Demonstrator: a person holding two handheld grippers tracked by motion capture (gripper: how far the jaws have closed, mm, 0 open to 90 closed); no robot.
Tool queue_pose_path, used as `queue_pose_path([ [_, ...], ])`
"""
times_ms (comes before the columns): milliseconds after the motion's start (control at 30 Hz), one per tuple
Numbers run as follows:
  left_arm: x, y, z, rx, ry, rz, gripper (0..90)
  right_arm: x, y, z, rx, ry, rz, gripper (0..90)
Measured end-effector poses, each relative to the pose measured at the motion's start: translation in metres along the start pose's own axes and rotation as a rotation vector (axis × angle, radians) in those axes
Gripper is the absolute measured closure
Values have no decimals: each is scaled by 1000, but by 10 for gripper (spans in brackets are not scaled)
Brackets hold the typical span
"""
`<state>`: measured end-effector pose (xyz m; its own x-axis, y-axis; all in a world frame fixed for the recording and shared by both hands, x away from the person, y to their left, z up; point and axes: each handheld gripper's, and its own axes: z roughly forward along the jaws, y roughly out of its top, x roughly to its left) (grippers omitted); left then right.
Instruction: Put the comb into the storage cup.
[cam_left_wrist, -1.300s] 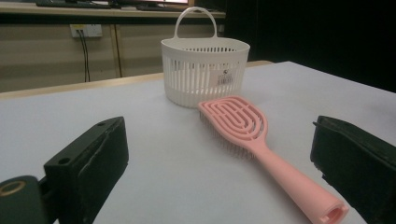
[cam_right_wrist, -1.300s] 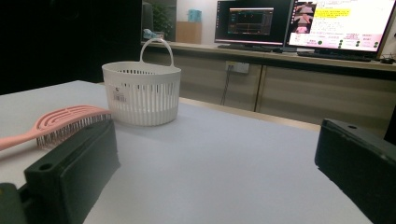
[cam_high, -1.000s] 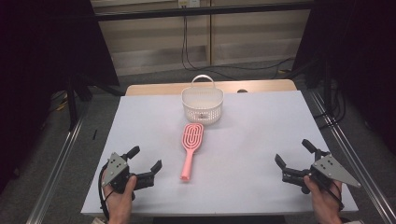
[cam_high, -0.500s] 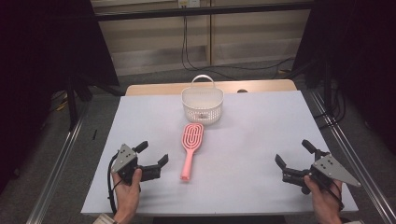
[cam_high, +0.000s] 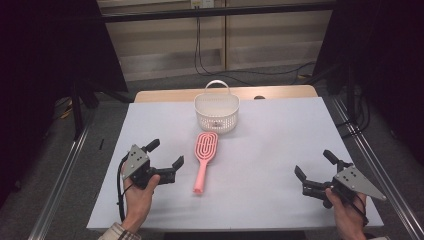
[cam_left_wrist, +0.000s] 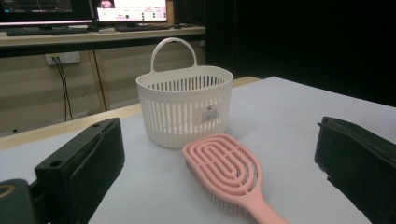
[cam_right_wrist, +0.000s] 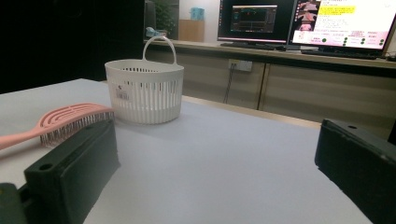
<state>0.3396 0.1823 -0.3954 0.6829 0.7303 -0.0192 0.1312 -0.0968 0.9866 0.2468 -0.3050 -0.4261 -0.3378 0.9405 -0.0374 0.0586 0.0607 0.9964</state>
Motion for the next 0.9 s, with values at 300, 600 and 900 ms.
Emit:
queue_pose_path([
  [300, -1, -3, 22, 9, -12, -22, 13, 0, -1, 1, 11, -4, -3, 0],
  [600, -18, 2, 40, 21, -30, 7, 29, 1, -1, 1, 16, 5, -8, 0],
  [900, -17, 15, 50, -23, -12, 13, 35, 1, -1, 1, 12, 8, -11, 0],
])
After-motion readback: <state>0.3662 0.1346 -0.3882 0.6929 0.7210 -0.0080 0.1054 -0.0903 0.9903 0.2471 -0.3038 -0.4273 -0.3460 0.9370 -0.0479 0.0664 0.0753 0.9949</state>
